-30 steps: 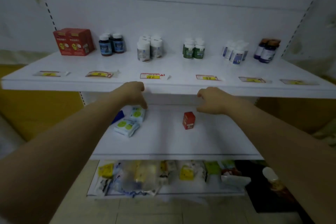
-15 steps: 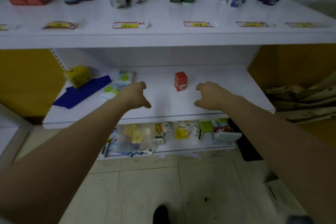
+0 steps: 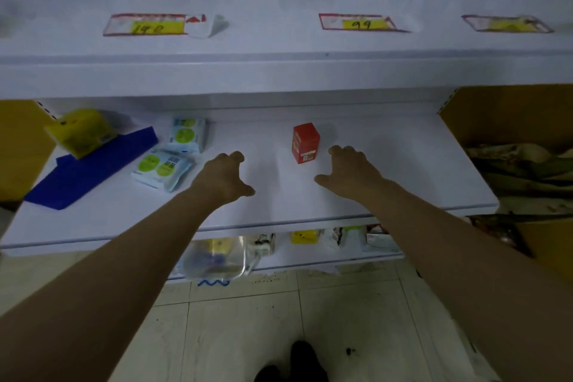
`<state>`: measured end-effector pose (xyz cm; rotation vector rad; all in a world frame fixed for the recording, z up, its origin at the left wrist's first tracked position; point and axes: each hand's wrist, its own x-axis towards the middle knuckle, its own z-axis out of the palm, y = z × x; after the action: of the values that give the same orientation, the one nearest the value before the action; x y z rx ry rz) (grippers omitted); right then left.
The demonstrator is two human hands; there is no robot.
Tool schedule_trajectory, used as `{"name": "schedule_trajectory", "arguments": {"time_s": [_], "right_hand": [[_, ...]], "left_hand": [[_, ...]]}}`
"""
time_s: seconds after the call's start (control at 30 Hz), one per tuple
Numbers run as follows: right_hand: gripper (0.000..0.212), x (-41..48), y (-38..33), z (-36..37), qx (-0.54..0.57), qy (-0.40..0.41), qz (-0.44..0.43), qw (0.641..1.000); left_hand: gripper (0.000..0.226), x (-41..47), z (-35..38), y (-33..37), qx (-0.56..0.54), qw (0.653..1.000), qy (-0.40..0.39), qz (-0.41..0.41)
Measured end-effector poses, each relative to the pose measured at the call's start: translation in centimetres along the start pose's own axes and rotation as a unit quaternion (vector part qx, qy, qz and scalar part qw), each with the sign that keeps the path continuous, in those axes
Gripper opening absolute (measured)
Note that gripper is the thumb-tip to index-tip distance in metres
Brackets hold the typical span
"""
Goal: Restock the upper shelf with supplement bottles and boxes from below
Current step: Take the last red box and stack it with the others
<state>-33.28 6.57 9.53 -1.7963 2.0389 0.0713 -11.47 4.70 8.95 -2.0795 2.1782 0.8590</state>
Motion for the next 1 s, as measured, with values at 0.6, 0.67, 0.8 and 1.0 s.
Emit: {"name": "schedule_trajectory", "arguments": {"time_s": [0.6,0.67,0.8,1.0], "right_hand": [[0.069,18.2,-0.7,6.7,0.037,0.080,0.000,0.996],[0.065,18.5,-0.5,7.1,0.040,0.094,-0.008,0.995],[0.063,17.9,0.1,7.1,0.050,0.086,-0.032,0.995],[0.063,12.9,0.0,4.6,0.118,0.045,-0.038,0.991]], "left_hand": [[0.076,12.7,5.5,-3.1,-0.006,0.996,0.093,-0.002],[0.076,13.2,5.9,-3.2,-0.006,0.995,0.097,0.002],[0.073,12.9,6.9,-3.0,-0.009,0.996,0.093,0.009],[0.069,9.7,5.2,-2.6,-0.008,0.998,0.070,0.001]]}}
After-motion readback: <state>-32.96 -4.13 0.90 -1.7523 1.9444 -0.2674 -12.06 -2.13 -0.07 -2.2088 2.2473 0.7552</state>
